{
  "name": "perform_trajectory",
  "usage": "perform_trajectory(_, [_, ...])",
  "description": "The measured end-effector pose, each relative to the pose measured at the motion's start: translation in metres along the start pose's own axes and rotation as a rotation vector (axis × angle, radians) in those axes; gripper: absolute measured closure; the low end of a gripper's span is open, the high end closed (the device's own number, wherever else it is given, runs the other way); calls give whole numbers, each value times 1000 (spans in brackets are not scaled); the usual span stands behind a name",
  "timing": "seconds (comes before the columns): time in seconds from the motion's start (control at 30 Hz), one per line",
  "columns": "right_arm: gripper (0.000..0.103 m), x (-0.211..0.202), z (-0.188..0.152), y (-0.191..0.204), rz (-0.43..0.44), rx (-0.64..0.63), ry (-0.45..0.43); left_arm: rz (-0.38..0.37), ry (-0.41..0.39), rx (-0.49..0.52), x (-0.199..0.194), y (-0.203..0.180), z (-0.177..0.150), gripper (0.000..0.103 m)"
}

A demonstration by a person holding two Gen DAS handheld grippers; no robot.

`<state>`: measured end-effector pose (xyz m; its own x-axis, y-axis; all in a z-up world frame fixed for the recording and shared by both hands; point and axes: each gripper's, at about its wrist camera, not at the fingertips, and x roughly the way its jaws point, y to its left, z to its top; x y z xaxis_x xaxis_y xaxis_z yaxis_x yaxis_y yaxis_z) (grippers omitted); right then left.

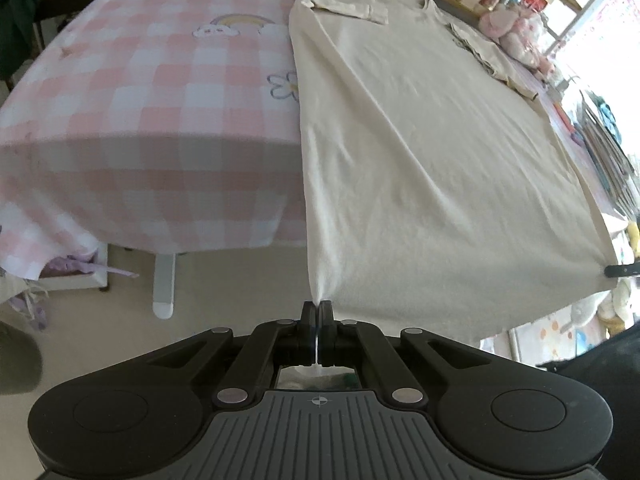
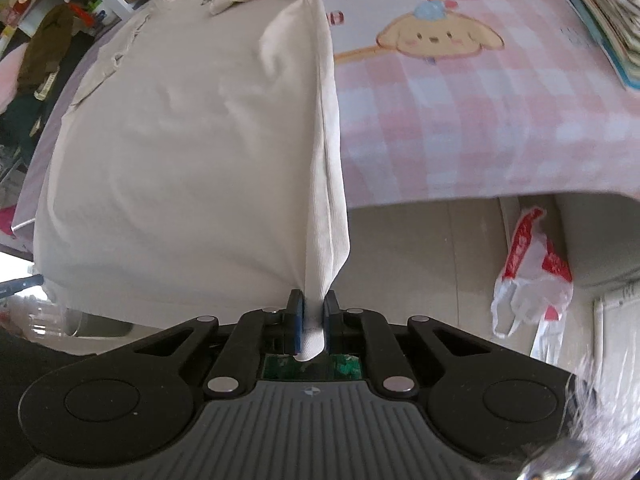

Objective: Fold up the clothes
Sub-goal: 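Lift the hem with both grippers and carry it toward the collar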

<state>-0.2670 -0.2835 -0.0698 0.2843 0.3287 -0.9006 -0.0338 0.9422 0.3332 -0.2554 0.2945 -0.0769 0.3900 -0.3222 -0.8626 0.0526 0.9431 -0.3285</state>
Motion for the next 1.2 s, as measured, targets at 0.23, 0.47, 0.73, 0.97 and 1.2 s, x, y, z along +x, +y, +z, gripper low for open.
perform_trajectory(0.23, [95, -4, -18, 3, -1, 48, 33, -74, 43, -27, -4, 4, -9, 103])
perform_trajectory(0.47, [95, -69, 5, 0, 225, 222, -211, -318, -249, -172, -55, 8, 45, 103])
perform_trajectory(0.73, [95, -110, 83, 0, 426, 365, -592, -466, -574, -518, -70, 27, 124, 103])
perform_trajectory(0.97, [95, -100, 185, -11, 536, 401, -683, -458, -719, -570, -72, 19, 194, 103])
perform_trajectory(1.2, [95, -76, 284, -35, 614, 369, -647, -352, -782, -654, -49, 5, 241, 103])
